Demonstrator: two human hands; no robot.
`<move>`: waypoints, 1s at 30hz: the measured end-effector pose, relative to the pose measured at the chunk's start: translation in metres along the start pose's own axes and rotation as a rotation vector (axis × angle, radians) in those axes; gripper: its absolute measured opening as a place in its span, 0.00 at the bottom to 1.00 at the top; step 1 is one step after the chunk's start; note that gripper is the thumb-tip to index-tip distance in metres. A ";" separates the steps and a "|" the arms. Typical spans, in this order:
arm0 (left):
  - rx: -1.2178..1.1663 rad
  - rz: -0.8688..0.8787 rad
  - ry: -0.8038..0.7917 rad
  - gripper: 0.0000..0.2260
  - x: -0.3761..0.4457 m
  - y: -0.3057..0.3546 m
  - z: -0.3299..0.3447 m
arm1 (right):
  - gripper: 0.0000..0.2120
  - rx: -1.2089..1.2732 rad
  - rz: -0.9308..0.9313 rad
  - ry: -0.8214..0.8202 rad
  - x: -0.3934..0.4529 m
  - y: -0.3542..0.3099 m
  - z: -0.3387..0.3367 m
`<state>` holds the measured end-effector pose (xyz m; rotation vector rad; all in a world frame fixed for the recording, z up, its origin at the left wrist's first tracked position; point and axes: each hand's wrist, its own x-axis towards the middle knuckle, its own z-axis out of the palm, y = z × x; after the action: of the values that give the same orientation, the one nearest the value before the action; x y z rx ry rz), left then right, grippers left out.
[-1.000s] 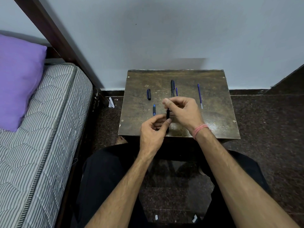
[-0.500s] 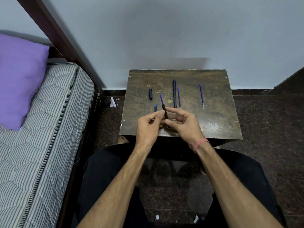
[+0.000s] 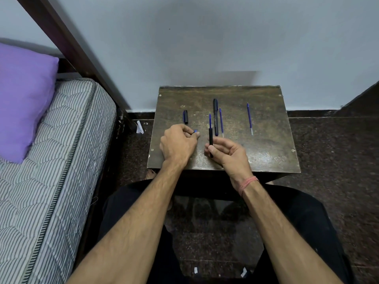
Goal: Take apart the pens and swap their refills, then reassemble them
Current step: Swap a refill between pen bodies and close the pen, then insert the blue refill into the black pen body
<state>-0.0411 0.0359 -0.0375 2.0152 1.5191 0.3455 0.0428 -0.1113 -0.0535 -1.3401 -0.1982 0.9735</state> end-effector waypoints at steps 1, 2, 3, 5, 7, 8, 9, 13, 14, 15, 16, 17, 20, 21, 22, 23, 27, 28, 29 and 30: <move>-0.006 -0.019 -0.009 0.12 0.000 0.001 0.000 | 0.12 -0.002 -0.002 -0.005 0.000 0.001 0.000; -0.069 -0.048 -0.033 0.11 -0.001 0.002 0.000 | 0.13 -0.005 -0.004 -0.009 0.000 0.001 -0.001; -0.230 -0.099 -0.077 0.11 0.000 0.002 0.000 | 0.13 -0.009 -0.004 -0.012 0.000 0.002 -0.002; -0.748 -0.273 -0.204 0.09 -0.001 0.009 -0.006 | 0.14 -0.017 -0.004 -0.013 0.001 0.003 -0.002; -1.167 -0.393 -0.289 0.07 -0.002 0.018 -0.015 | 0.15 -0.021 -0.003 -0.016 0.001 0.002 -0.002; -1.277 -0.413 -0.304 0.06 -0.002 0.021 -0.019 | 0.15 -0.022 -0.002 -0.018 0.001 0.002 -0.002; -1.343 -0.417 -0.315 0.07 -0.002 0.024 -0.023 | 0.15 -0.022 -0.002 -0.019 0.000 0.002 -0.002; -1.395 -0.397 -0.335 0.09 -0.005 0.033 -0.036 | 0.15 -0.028 -0.011 -0.012 -0.002 0.002 -0.002; -1.384 -0.384 -0.337 0.09 -0.006 0.035 -0.037 | 0.15 -0.034 -0.015 -0.011 -0.002 0.002 -0.003; -1.364 -0.365 -0.336 0.08 -0.007 0.035 -0.038 | 0.14 -0.039 -0.018 -0.014 -0.002 0.002 -0.003; -1.336 -0.341 -0.333 0.07 -0.007 0.035 -0.037 | 0.14 -0.043 -0.021 -0.016 -0.002 0.002 -0.003; -1.309 -0.319 -0.327 0.06 -0.008 0.034 -0.037 | 0.15 -0.046 -0.022 -0.017 -0.001 0.002 -0.003; -1.260 -0.289 -0.306 0.07 -0.010 0.031 -0.034 | 0.15 -0.051 -0.018 -0.020 0.000 0.003 -0.003; -1.247 -0.284 -0.302 0.08 -0.011 0.030 -0.034 | 0.15 -0.049 -0.016 -0.022 0.000 0.003 -0.003; -1.237 -0.282 -0.302 0.08 -0.011 0.029 -0.033 | 0.15 -0.044 -0.012 -0.024 0.000 0.003 -0.003; -1.228 -0.279 -0.304 0.08 -0.011 0.027 -0.033 | 0.15 -0.038 -0.009 -0.026 0.000 0.004 -0.003; -1.214 -0.271 -0.314 0.07 -0.012 0.025 -0.033 | 0.14 -0.044 -0.013 -0.038 0.000 0.003 -0.003; -1.216 -0.271 -0.313 0.07 -0.012 0.025 -0.034 | 0.14 -0.045 -0.016 -0.041 0.000 0.003 -0.003; -1.223 -0.274 -0.313 0.06 -0.012 0.025 -0.034 | 0.14 -0.045 -0.017 -0.042 0.000 0.003 -0.002; -1.233 -0.283 -0.315 0.06 -0.011 0.025 -0.035 | 0.13 -0.047 -0.016 -0.041 0.001 0.002 -0.002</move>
<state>-0.0434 0.0310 0.0064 0.8191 0.9453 0.6096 0.0434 -0.1127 -0.0565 -1.3598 -0.2640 0.9889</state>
